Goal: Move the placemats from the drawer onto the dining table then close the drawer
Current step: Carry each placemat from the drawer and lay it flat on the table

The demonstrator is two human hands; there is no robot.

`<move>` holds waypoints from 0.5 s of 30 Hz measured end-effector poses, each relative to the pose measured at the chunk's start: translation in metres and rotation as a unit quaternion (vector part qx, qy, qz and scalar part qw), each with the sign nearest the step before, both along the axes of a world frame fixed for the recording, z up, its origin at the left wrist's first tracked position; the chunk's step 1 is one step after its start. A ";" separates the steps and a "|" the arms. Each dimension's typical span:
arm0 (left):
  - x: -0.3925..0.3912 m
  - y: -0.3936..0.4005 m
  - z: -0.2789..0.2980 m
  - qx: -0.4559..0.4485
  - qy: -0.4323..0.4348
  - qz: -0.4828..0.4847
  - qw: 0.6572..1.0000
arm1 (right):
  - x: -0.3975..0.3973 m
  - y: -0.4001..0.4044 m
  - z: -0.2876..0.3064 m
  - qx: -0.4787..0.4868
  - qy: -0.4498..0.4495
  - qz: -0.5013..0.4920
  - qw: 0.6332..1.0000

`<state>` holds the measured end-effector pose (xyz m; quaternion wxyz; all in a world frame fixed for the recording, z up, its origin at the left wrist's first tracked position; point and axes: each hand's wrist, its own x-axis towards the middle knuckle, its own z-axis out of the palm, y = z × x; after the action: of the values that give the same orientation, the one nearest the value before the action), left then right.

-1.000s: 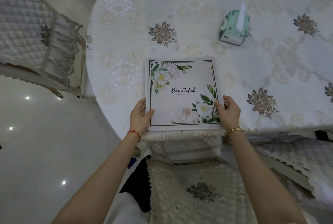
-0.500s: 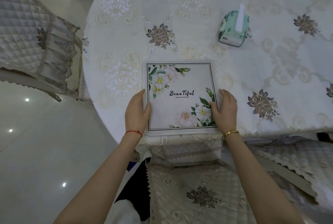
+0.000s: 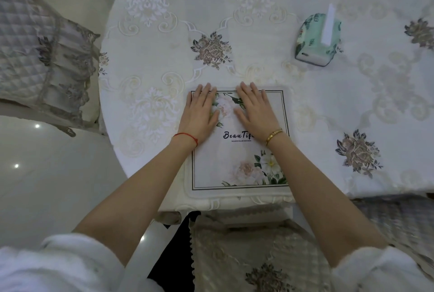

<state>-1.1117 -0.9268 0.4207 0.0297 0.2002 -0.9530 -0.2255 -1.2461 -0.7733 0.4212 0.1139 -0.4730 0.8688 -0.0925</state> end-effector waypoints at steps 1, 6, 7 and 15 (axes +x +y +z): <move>0.000 -0.002 -0.004 -0.011 -0.004 -0.003 1.000 | -0.001 -0.001 -0.003 0.007 0.003 0.005 1.000; 0.007 -0.011 -0.010 -0.024 0.007 -0.008 1.000 | -0.011 0.017 -0.009 0.001 0.011 -0.010 1.000; 0.009 -0.013 -0.010 -0.017 0.012 -0.005 1.000 | -0.014 0.025 -0.008 -0.004 0.006 -0.020 1.000; 0.027 -0.018 -0.004 0.017 0.033 0.043 0.998 | -0.035 0.063 -0.004 -0.021 -0.019 -0.118 0.993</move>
<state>-1.0847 -0.9453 0.4162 0.0671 0.2342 -0.9380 -0.2468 -1.2807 -0.7105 0.4173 0.1083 -0.3675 0.9141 -0.1329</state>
